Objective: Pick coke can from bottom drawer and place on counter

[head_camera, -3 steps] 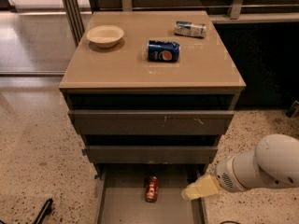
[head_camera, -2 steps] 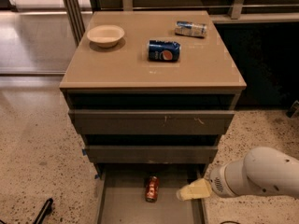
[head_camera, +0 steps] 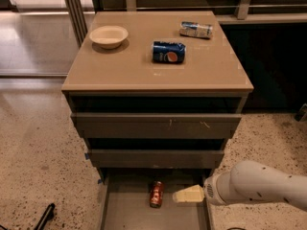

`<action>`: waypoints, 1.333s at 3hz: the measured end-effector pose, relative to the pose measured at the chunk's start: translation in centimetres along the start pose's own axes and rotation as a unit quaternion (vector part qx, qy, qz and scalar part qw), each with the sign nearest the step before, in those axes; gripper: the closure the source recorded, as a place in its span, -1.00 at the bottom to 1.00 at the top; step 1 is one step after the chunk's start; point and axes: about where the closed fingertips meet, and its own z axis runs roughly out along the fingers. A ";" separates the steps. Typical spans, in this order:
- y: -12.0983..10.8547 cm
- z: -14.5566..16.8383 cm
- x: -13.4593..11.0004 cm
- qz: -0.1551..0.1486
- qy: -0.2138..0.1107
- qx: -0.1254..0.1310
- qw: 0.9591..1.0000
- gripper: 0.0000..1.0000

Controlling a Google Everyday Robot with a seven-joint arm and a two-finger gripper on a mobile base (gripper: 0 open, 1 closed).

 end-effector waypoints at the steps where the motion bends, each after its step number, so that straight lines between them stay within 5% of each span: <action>1: 0.1 0.2 -0.1 0.003 0.000 -0.001 1.000 -0.62; 2: 0.1 0.2 -0.1 0.003 0.000 -0.001 1.000 -0.16; 3: 0.5 -0.1 -0.1 -0.009 0.000 -0.002 1.000 -0.19; 4: 0.3 2.0 0.1 -0.002 -0.001 -0.012 1.000 -0.65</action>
Offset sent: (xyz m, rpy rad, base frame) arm 0.0011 0.0018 -0.0013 0.0026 0.0028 -0.0040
